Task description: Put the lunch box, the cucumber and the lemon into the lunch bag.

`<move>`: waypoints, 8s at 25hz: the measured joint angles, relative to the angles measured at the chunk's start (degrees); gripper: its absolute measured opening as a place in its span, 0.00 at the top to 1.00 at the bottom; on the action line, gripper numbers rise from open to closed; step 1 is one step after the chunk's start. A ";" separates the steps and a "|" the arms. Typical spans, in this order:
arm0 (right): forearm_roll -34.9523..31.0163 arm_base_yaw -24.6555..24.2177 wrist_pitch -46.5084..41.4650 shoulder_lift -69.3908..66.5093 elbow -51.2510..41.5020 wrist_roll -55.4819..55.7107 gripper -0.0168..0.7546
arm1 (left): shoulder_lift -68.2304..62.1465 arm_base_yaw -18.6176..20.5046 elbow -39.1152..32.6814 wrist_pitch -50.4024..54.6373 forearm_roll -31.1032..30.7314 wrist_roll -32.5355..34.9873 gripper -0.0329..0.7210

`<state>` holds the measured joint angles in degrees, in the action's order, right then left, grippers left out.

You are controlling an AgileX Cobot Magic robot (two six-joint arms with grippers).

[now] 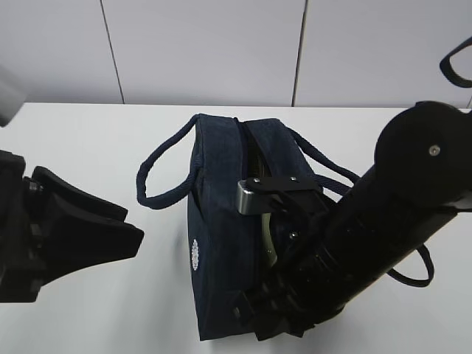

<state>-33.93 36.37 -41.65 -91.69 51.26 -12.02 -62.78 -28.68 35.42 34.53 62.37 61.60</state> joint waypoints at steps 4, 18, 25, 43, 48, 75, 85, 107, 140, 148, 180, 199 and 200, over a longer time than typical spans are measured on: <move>0.42 0.00 0.39 0.00 2.57 -0.19 0.98 | -3.73 0.00 0.00 0.62 0.80 3.11 0.51; 2.45 0.00 1.91 0.00 5.43 -0.19 0.98 | -16.60 0.00 0.00 3.32 15.40 20.60 0.49; 2.45 0.00 2.71 0.00 5.43 -0.19 0.98 | -22.63 0.00 0.00 3.41 22.38 28.33 0.49; 0.78 0.00 2.58 -0.11 5.43 -0.19 0.98 | -32.06 -0.10 0.18 3.60 37.78 40.44 0.94; 0.72 0.00 0.59 -0.11 6.18 -0.19 0.98 | -32.06 -0.10 0.18 3.13 38.60 40.44 0.96; 16.40 -0.09 -13.84 -1.31 19.91 7.27 0.98 | -33.41 -0.22 1.51 4.92 42.59 40.56 0.96; 17.88 -0.09 -13.38 -1.86 20.00 7.27 0.98 | -33.61 -0.22 1.58 4.77 42.68 40.56 0.96; 17.99 -0.09 -4.38 -10.32 21.06 7.27 0.80 | -34.46 -0.22 1.11 -3.68 41.44 40.56 0.96; -31.32 3.92 25.17 7.82 -8.57 -29.30 0.65 | -35.00 -0.12 0.51 -5.42 40.09 40.56 0.97; -37.07 4.63 26.88 1.74 -8.57 -37.87 0.65 | -35.00 -0.12 0.51 -5.08 40.09 40.56 0.97; -70.42 4.63 28.50 -7.17 -5.40 -77.79 0.70 | -35.00 -0.12 0.51 -5.08 40.09 40.56 0.97; -70.52 4.71 30.33 -7.82 -4.46 -72.66 0.98 | -35.00 -0.12 0.51 -5.08 39.99 40.56 0.97; -70.52 4.71 30.33 -7.37 -4.46 -72.05 0.98 | -35.00 -0.12 0.51 -5.08 39.99 40.56 0.97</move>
<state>-104.46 41.08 -11.32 -99.06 46.80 -84.07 -97.78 -28.80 35.93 29.44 102.36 102.16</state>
